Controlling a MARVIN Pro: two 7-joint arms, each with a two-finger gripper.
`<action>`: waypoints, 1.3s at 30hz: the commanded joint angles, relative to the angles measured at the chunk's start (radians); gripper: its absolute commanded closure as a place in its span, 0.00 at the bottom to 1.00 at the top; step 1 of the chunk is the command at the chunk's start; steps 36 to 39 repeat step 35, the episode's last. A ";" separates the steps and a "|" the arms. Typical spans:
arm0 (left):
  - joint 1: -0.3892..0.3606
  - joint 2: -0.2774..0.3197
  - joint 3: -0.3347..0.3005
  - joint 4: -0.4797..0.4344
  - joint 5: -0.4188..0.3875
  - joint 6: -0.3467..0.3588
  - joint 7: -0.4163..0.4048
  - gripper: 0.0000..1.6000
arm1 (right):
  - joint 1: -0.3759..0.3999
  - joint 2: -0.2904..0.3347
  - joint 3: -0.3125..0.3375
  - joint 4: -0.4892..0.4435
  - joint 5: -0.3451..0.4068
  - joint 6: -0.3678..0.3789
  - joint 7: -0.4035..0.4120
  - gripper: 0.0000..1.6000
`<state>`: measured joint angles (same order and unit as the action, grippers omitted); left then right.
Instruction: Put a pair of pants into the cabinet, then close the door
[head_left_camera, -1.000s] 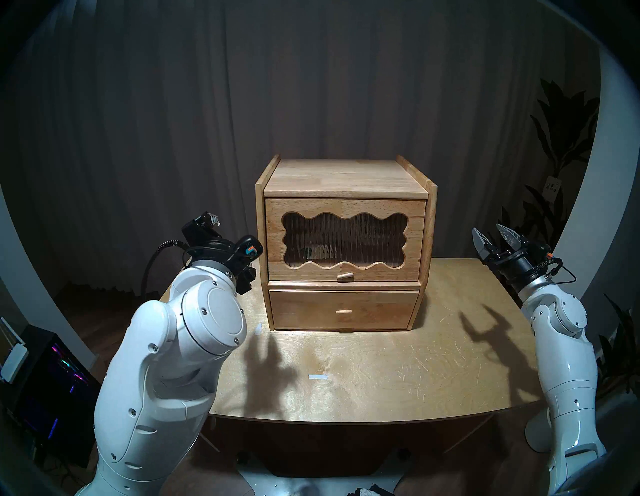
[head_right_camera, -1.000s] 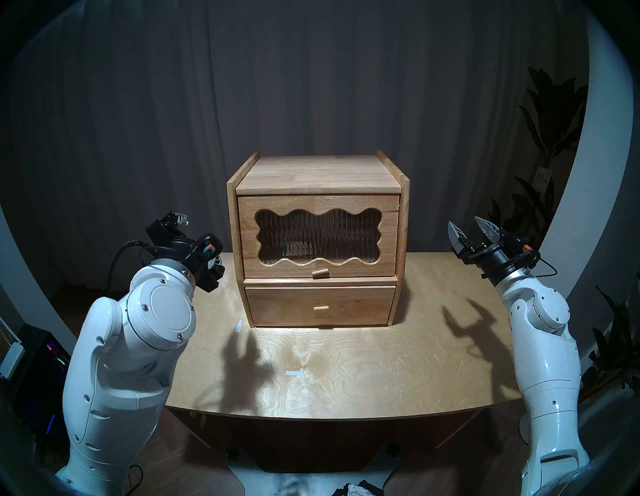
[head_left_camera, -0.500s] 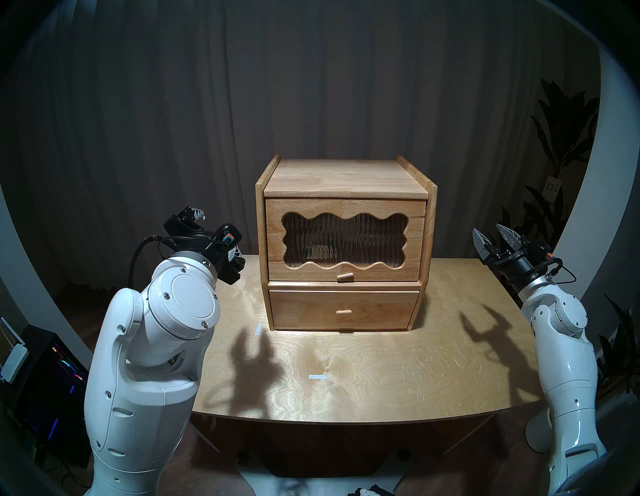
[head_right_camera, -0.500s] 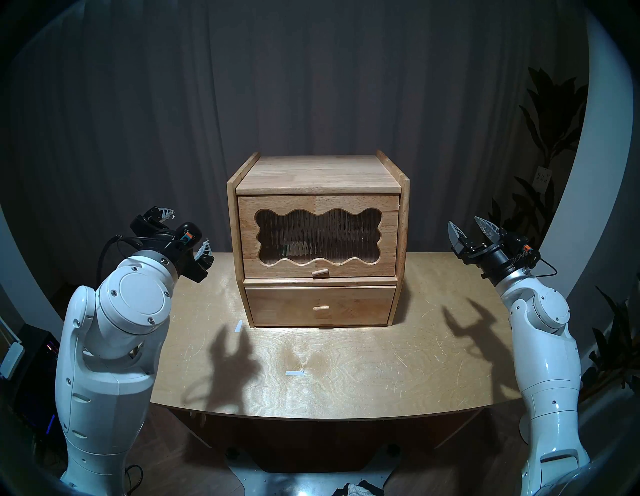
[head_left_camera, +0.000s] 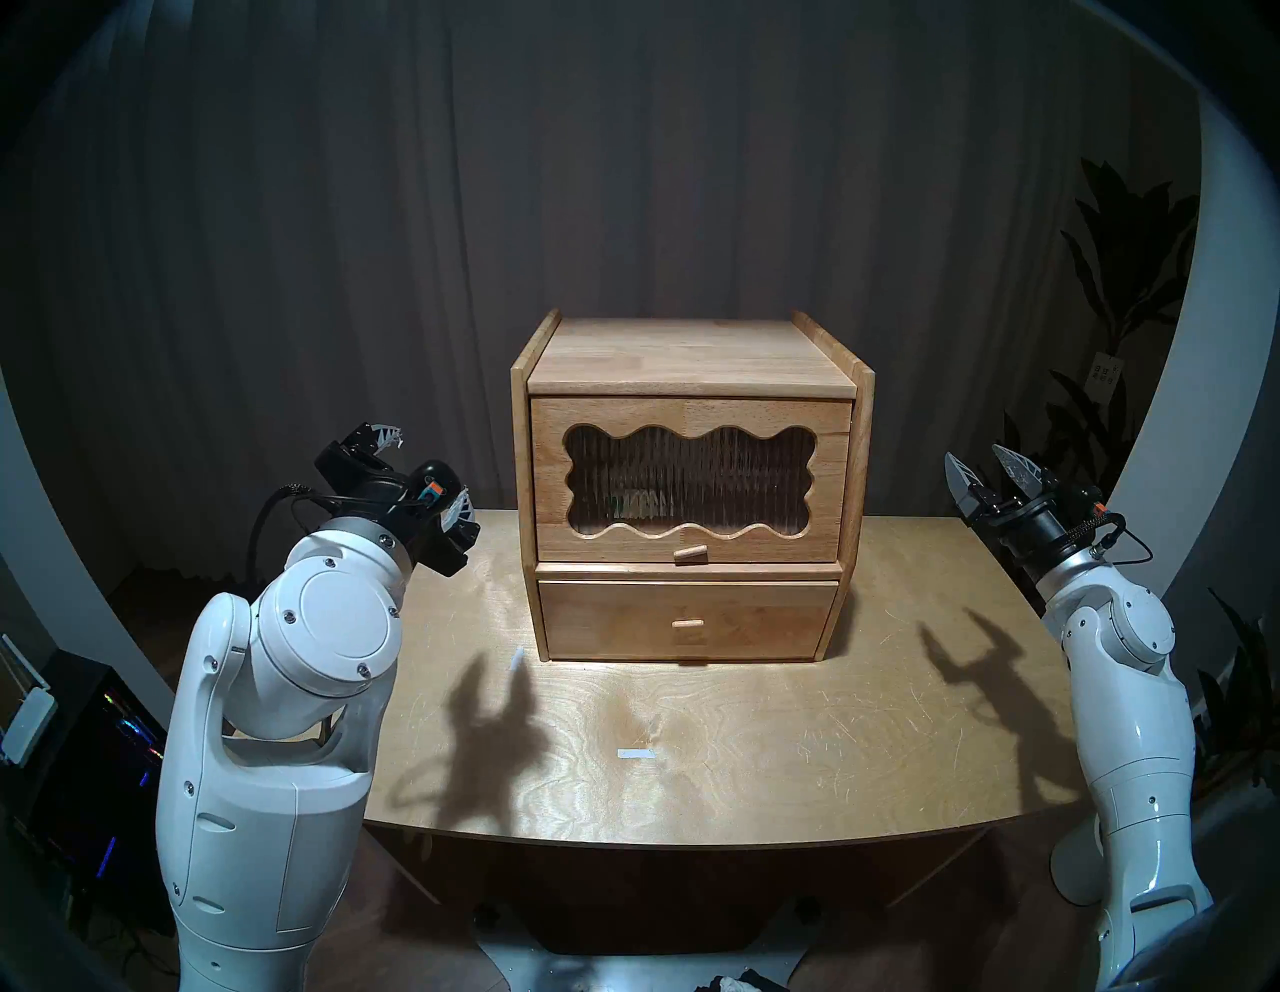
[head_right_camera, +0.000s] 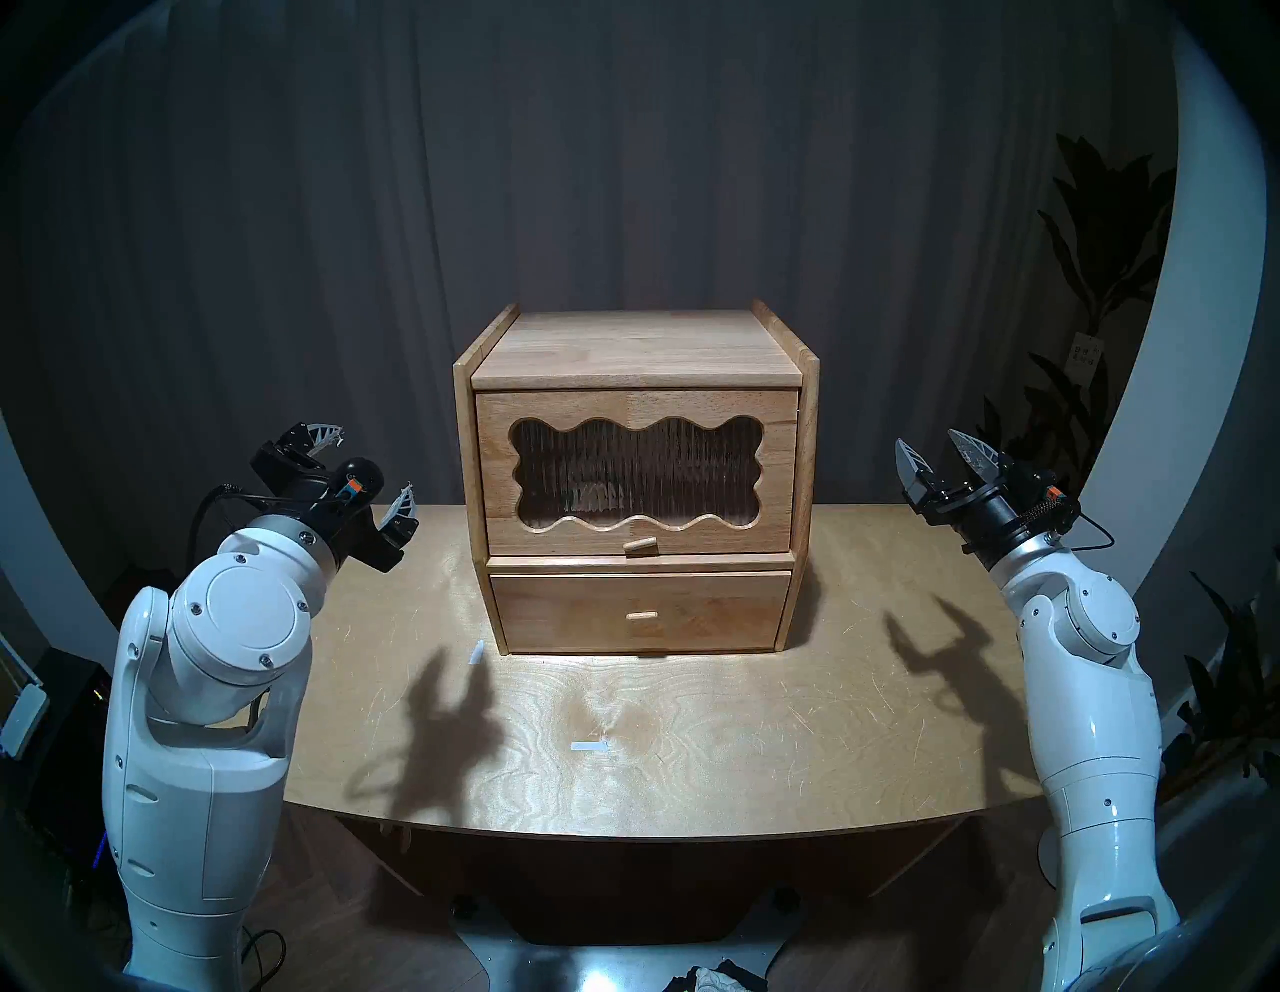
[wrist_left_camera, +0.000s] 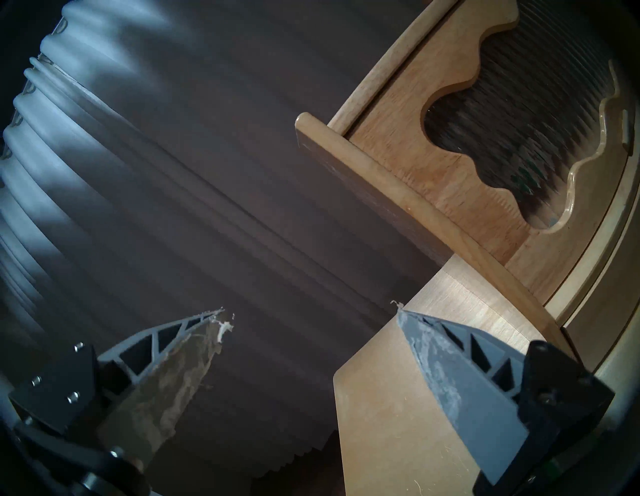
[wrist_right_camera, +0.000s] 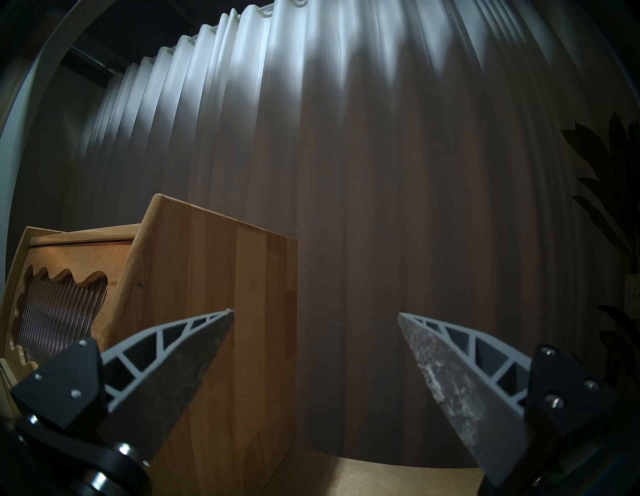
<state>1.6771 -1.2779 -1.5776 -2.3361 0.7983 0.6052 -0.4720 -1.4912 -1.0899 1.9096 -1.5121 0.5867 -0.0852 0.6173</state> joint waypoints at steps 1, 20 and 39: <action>0.022 -0.004 -0.046 -0.005 -0.055 -0.113 0.053 0.00 | 0.046 0.018 0.005 -0.046 -0.002 -0.013 0.001 0.00; 0.100 -0.031 -0.150 0.056 -0.268 -0.453 0.198 0.00 | 0.099 0.060 0.012 -0.024 -0.091 -0.023 -0.058 0.00; 0.122 -0.014 -0.195 0.144 -0.402 -0.671 0.304 0.00 | 0.107 0.038 -0.012 0.000 -0.170 -0.079 -0.109 0.00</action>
